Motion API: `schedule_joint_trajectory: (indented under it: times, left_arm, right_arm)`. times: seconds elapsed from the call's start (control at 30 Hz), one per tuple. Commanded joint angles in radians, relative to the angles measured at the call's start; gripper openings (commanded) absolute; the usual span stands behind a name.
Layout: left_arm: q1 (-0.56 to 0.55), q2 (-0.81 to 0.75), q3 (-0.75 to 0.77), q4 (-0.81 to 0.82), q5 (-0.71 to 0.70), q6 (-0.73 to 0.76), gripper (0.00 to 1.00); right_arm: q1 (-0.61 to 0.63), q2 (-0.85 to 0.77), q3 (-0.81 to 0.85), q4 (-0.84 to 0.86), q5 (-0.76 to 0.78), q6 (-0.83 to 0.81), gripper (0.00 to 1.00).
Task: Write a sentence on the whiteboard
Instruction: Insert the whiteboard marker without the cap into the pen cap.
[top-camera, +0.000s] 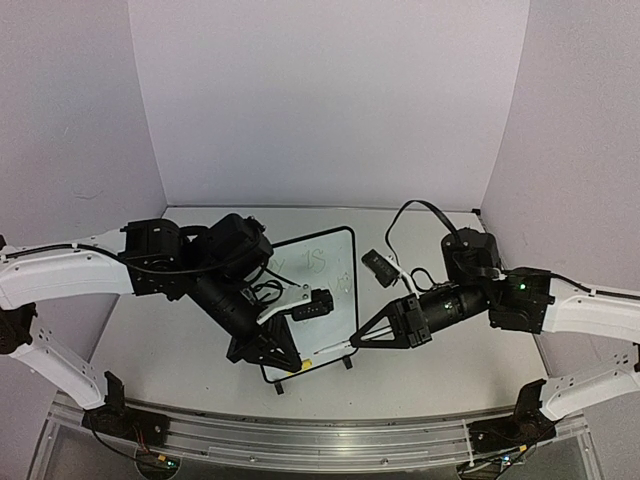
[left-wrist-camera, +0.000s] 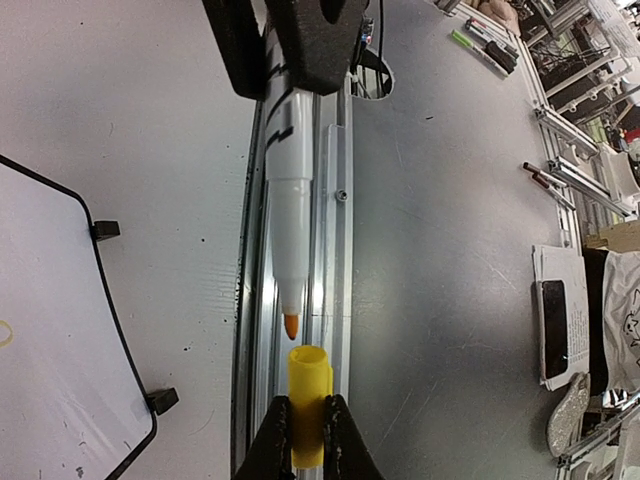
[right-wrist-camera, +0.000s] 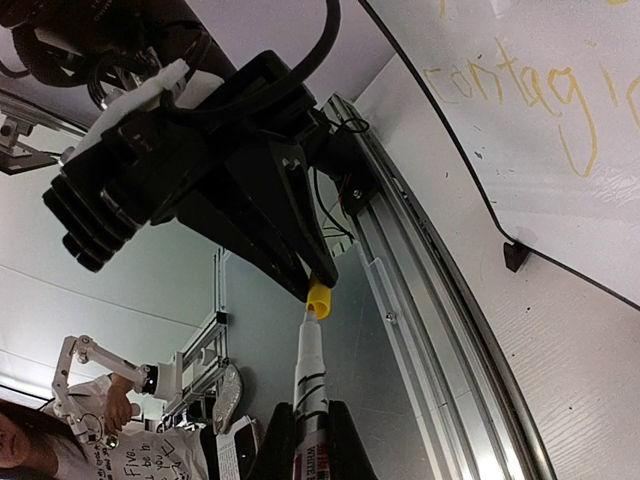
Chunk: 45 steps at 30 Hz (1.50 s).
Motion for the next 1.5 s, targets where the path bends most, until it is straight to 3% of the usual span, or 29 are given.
schedule_joint_trajectory:
  times: [0.0,1.47]
  left_arm:
    - [-0.005,-0.007,-0.009,0.042,0.028,0.023,0.00]
    - [-0.005,-0.060,-0.041,0.074,-0.028,-0.016,0.00]
  right_arm:
    - [0.006,0.016,0.033,0.041,-0.024,0.007,0.00]
    - [0.011,0.034,0.014,0.039,-0.028,0.009,0.00]
